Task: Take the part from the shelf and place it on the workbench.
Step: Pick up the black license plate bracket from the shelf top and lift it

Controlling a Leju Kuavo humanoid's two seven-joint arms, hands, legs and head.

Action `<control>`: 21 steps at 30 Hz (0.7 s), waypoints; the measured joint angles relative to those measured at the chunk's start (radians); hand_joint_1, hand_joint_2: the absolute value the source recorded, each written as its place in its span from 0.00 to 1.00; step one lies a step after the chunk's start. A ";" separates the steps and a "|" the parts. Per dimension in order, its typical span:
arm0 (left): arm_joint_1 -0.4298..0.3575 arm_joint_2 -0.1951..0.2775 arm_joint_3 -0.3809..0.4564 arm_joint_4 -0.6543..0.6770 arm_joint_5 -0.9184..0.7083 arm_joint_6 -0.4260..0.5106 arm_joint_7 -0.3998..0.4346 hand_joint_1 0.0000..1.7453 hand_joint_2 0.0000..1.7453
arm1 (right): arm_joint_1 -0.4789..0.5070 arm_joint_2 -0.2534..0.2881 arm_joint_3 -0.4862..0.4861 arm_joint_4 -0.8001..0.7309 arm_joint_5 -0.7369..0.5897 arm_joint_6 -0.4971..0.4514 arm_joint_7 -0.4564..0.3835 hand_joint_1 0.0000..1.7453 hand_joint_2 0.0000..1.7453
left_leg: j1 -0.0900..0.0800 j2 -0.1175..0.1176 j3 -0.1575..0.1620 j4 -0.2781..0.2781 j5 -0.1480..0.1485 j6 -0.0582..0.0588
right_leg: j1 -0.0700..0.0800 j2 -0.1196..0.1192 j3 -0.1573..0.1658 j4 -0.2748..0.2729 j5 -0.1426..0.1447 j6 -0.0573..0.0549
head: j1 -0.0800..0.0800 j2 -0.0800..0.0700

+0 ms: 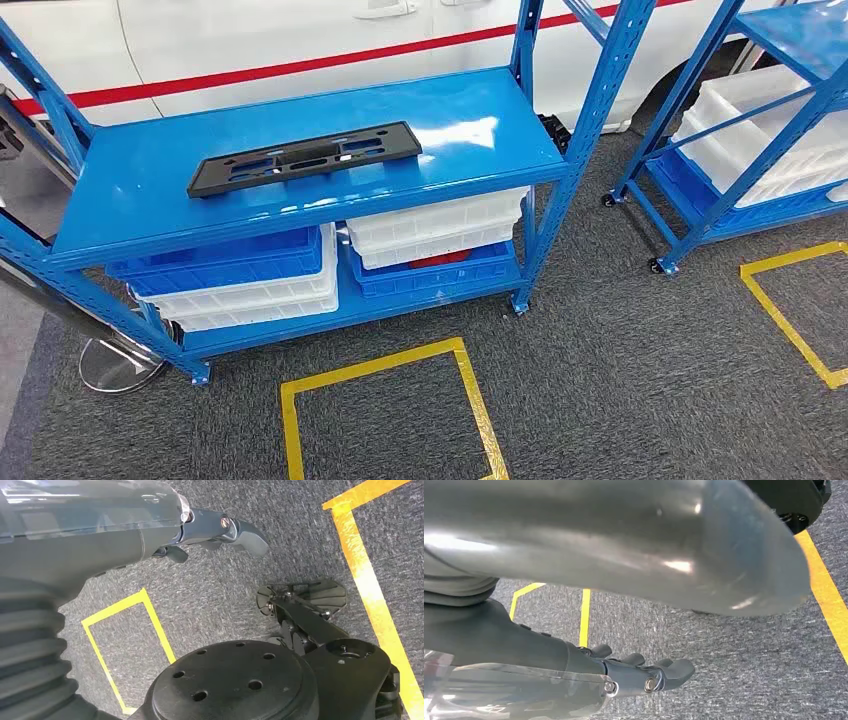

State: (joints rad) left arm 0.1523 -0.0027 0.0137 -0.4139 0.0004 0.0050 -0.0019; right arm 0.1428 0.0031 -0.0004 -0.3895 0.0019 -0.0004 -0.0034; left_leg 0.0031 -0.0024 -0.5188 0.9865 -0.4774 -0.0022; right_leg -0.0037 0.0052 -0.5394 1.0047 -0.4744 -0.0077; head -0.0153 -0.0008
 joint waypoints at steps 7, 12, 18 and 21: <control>-0.001 0.000 0.002 0.000 -0.003 0.000 0.000 0.00 1.00 | -0.001 0.000 -0.002 0.000 0.004 0.000 0.000 0.00 1.00 | 0.000 0.000 0.000 0.000 0.000 0.000 | 0.000 0.000 0.000 0.000 0.000 0.000 | 0.000 0.000; -0.014 -0.001 0.058 0.004 -0.066 0.007 0.002 0.00 0.00 | -0.015 0.004 -0.055 0.002 0.072 -0.003 0.015 0.00 0.00 | 0.000 0.000 0.000 0.000 0.000 0.000 | 0.000 0.000 0.000 0.000 0.000 0.000 | 0.000 0.000; -0.036 -0.008 0.158 0.017 -0.176 0.023 0.010 0.00 0.00 | -0.040 0.016 -0.154 0.010 0.186 -0.019 0.029 0.00 1.00 | 0.000 0.000 0.000 0.000 0.000 0.000 | 0.000 0.000 0.000 0.000 0.000 0.000 | 0.000 0.000; -0.047 -0.014 0.213 0.026 -0.232 0.032 0.012 0.00 0.00 | -0.057 0.023 -0.215 0.016 0.233 -0.026 0.020 0.00 1.00 | 0.000 0.000 0.000 0.000 0.000 0.000 | 0.000 0.000 0.000 0.000 0.000 0.000 | 0.000 0.000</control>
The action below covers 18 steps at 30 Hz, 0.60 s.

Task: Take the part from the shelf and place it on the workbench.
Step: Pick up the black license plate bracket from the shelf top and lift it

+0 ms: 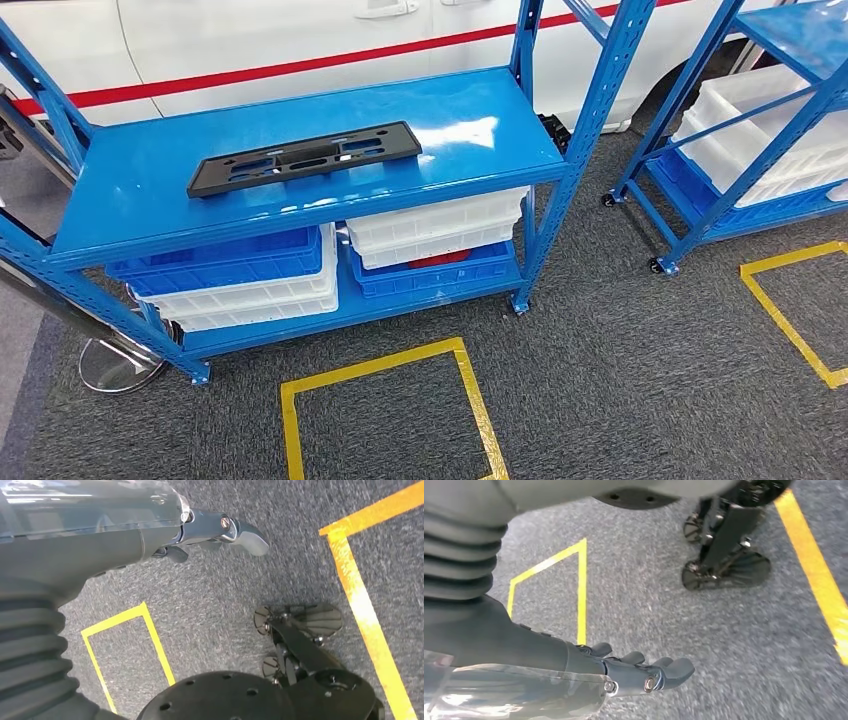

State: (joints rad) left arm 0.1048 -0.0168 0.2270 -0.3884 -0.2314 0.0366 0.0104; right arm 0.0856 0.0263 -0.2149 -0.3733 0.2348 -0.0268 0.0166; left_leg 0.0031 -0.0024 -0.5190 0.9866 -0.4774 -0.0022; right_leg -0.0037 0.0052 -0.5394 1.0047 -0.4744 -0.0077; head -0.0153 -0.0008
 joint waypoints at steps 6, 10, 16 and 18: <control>-0.026 -0.015 0.112 0.019 -0.112 0.019 0.003 0.00 0.00 | -0.053 0.014 -0.125 0.006 0.061 0.011 -0.074 0.00 1.00 | 0.000 0.000 0.000 0.000 0.000 0.000 | 0.000 0.000 0.000 0.000 0.000 0.000 | 0.000 0.000; -0.043 -0.026 0.191 0.033 -0.188 0.032 0.004 0.00 0.00 | -0.091 0.031 -0.166 -0.022 0.062 0.054 -0.136 0.00 1.00 | 0.000 0.000 0.000 0.000 0.000 0.000 | 0.000 0.000 0.000 0.000 0.000 0.000 | 0.000 0.000; -0.068 -0.040 0.296 0.051 -0.291 0.048 0.003 0.00 0.00 | -0.121 0.063 -0.155 -0.141 0.012 0.119 -0.216 0.00 0.25 | -0.002 0.001 0.004 -0.009 0.008 0.022 | -0.007 -0.002 0.002 -0.006 0.006 0.012 | 0.000 0.000; -0.075 -0.047 0.324 0.056 -0.320 0.051 0.002 0.00 0.00 | -0.127 0.067 -0.138 -0.189 -0.012 0.140 -0.236 0.00 0.00 | 0.006 0.005 0.020 -0.041 0.025 0.029 | -0.004 -0.002 -0.009 0.022 -0.015 0.018 | 0.001 0.000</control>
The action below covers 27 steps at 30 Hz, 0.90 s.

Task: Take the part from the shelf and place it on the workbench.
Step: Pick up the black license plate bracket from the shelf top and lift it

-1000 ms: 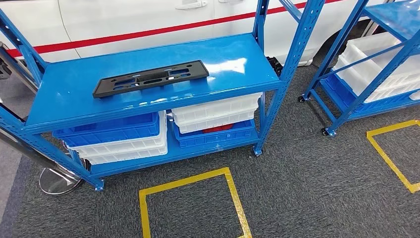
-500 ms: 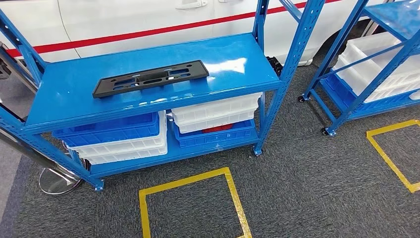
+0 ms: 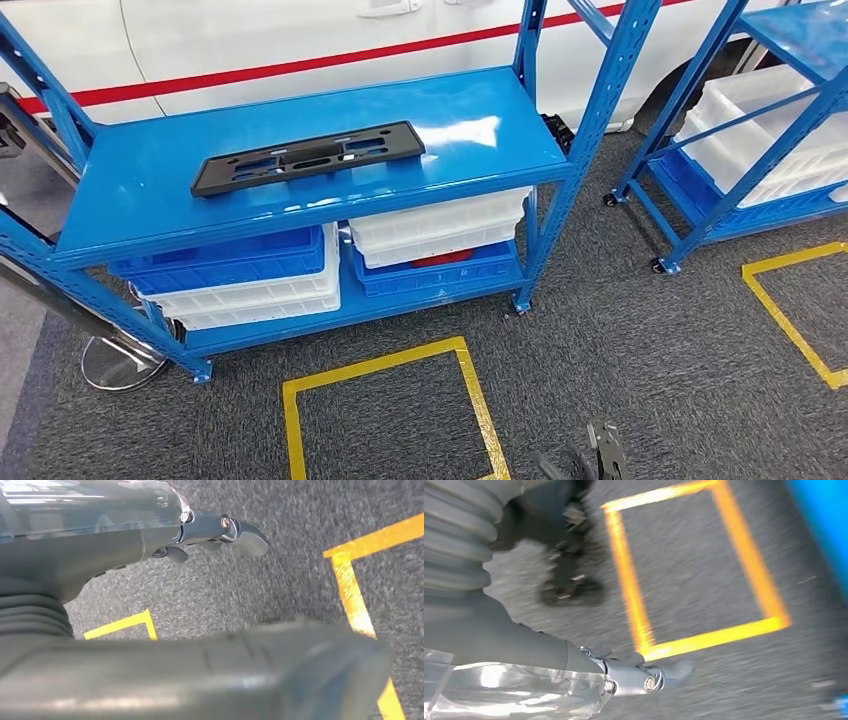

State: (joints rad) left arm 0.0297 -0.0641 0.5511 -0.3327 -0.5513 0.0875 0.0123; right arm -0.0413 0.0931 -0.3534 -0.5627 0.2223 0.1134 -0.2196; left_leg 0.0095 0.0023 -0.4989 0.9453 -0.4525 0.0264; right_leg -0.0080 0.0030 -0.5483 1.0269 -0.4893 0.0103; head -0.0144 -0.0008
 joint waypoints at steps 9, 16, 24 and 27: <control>-0.026 -0.028 0.120 0.023 -0.119 0.016 -0.003 0.00 0.00 | -0.015 0.009 0.117 -0.217 -0.119 0.109 -0.070 0.00 0.00 | 0.032 0.003 -0.002 0.031 -0.026 -0.046 | -0.046 -0.001 -0.043 0.044 0.024 0.057 | 0.003 0.000; -0.051 -0.042 0.210 0.040 -0.205 0.024 -0.004 0.00 0.00 | -0.030 0.021 0.232 -0.395 -0.209 0.200 -0.119 0.00 0.00 | 0.038 0.002 -0.046 0.126 -0.089 -0.077 | -0.034 0.007 -0.041 0.017 0.023 -0.006 | 0.002 0.000; -0.067 -0.054 0.305 0.058 -0.292 0.034 -0.005 0.00 0.00 | -0.050 0.029 0.365 -0.569 -0.307 0.303 -0.166 0.00 0.00 | 0.006 0.000 -0.106 0.180 -0.042 -0.023 | -0.002 0.009 -0.028 0.018 0.012 -0.025 | 0.002 0.000; -0.080 -0.061 0.346 0.066 -0.328 0.036 -0.006 0.00 0.00 | -0.070 0.034 0.430 -0.639 -0.352 0.353 -0.188 0.00 0.00 | -0.006 -0.003 -0.074 0.092 -0.023 -0.013 | 0.000 0.013 -0.032 0.017 0.011 -0.012 | 0.001 0.000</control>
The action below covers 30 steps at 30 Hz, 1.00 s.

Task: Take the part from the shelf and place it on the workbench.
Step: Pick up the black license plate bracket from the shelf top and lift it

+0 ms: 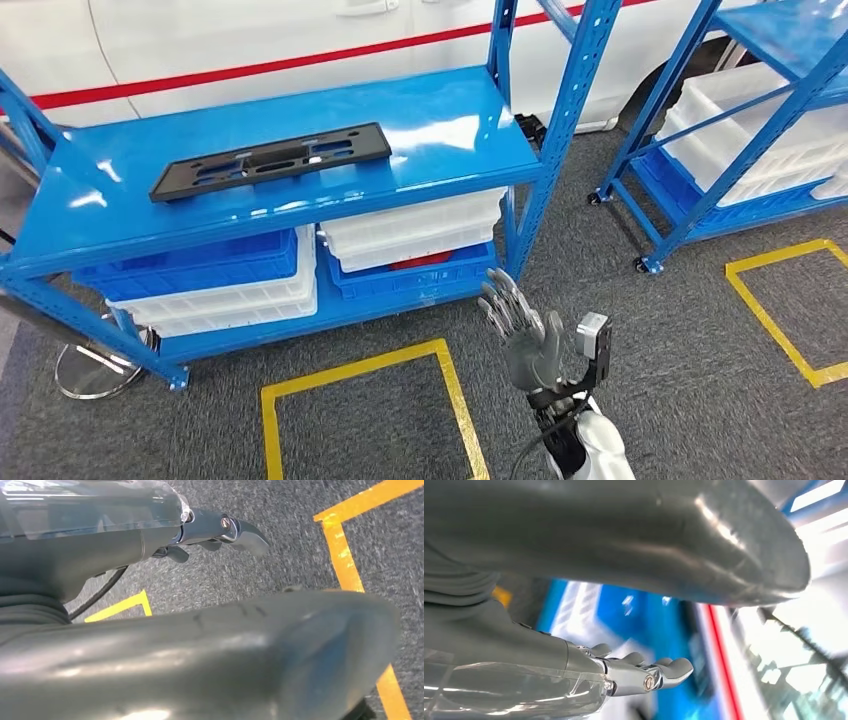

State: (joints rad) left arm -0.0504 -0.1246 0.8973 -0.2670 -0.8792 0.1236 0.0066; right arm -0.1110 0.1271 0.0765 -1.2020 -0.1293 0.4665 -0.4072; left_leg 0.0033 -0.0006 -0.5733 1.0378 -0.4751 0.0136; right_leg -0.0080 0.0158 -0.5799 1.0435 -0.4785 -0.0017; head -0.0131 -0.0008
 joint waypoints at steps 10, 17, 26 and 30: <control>-0.026 -0.024 0.124 0.023 -0.108 0.011 -0.001 0.00 0.00 | -0.035 0.000 0.188 -0.215 -0.136 0.143 -0.061 0.00 0.00 | 0.004 -0.002 0.041 -0.027 -0.012 0.019 | -0.005 -0.010 -0.148 0.237 -0.051 0.025 | 0.002 0.000; -0.048 -0.043 0.208 0.041 -0.189 0.017 0.004 0.00 0.00 | -0.073 0.001 0.330 -0.360 -0.241 0.237 -0.095 0.00 0.00 | -0.001 -0.001 0.070 -0.028 -0.044 -0.009 | 0.004 -0.010 -0.042 -0.006 0.047 -0.005 | 0.000 0.000; -0.060 -0.046 0.265 0.051 -0.255 0.029 0.011 0.00 0.00 | -0.099 0.005 0.421 -0.436 -0.337 0.293 -0.115 0.00 0.00 | 0.018 0.000 -0.075 0.179 -0.061 -0.046 | -0.009 -0.007 -0.005 -0.021 0.025 -0.015 | -0.004 0.000; -0.062 -0.046 0.273 0.055 -0.256 0.029 0.009 0.00 0.00 | -0.099 0.003 0.430 -0.438 -0.345 0.298 -0.123 0.00 0.00 | 0.019 -0.004 -0.008 0.000 0.014 -0.037 | -0.007 -0.003 -0.001 -0.015 0.015 0.007 | -0.005 0.000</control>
State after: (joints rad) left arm -0.1121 -0.1711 1.1702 -0.2116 -1.1349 0.1529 0.0158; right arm -0.2105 0.1298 0.5067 -1.6403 -0.4745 0.7646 -0.5303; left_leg 0.0219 -0.0047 -0.5811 1.0377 -0.4614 -0.0237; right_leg -0.0148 0.0129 -0.5806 1.0289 -0.4639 0.0055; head -0.0178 -0.0009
